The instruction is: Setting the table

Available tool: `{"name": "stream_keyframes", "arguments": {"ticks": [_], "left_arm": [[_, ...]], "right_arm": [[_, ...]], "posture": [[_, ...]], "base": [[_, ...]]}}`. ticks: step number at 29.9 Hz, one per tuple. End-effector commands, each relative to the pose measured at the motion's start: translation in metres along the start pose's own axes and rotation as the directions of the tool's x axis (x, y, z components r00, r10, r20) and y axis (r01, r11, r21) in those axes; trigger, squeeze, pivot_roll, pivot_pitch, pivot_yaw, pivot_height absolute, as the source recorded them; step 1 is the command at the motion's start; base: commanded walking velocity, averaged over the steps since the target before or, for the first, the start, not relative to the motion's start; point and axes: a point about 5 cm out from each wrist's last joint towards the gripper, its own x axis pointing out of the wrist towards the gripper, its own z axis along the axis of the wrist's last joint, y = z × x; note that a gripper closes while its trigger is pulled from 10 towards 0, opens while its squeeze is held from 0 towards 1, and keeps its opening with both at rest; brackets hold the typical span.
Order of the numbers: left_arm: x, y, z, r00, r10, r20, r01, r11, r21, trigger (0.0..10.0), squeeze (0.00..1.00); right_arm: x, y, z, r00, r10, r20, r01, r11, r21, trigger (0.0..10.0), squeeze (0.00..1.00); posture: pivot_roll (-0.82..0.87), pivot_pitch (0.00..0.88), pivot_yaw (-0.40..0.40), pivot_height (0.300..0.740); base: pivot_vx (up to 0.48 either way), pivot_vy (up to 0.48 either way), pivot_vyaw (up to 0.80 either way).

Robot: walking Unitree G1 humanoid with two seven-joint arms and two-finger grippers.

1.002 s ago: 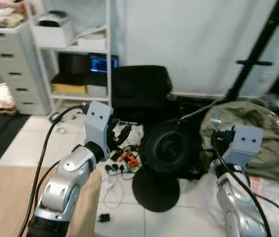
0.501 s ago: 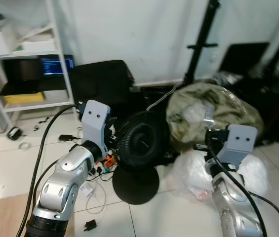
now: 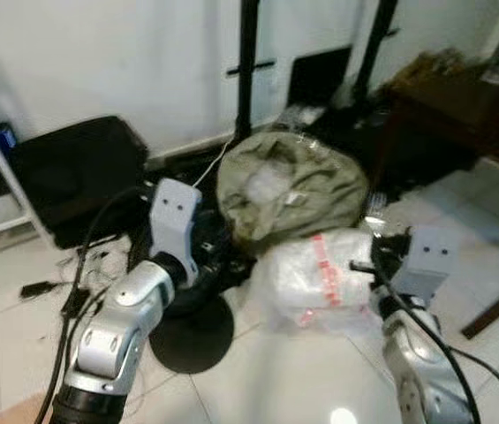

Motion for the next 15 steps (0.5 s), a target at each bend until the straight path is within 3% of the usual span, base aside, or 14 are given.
{"name": "stream_keyframes", "arguments": {"ticks": [1, 15], "left_arm": [[-0.0019, 0.0008, -0.0042, 1.000, 0.002, -0.012, -0.002, 1.000, 0.000, 10.0, 0.00], [-0.0014, 0.0006, -0.0040, 1.000, 0.000, -0.008, 0.000, 1.000, 0.000, 10.0, 0.00]], "right_arm": [[-0.0036, 0.0013, -0.0058, 1.000, 0.002, -0.021, -0.002, 1.000, 0.010, 10.0, 0.00], [-0.0026, 0.0016, -0.0048, 1.000, 0.007, -0.016, -0.006, 1.000, 0.009, 10.0, 0.00]], "posture": [[0.03, 0.110, 0.073, 0.740], [0.03, 0.105, 0.072, 0.740]], "base": [[0.000, 0.000, -0.80], [0.000, 0.000, -0.80]]}}
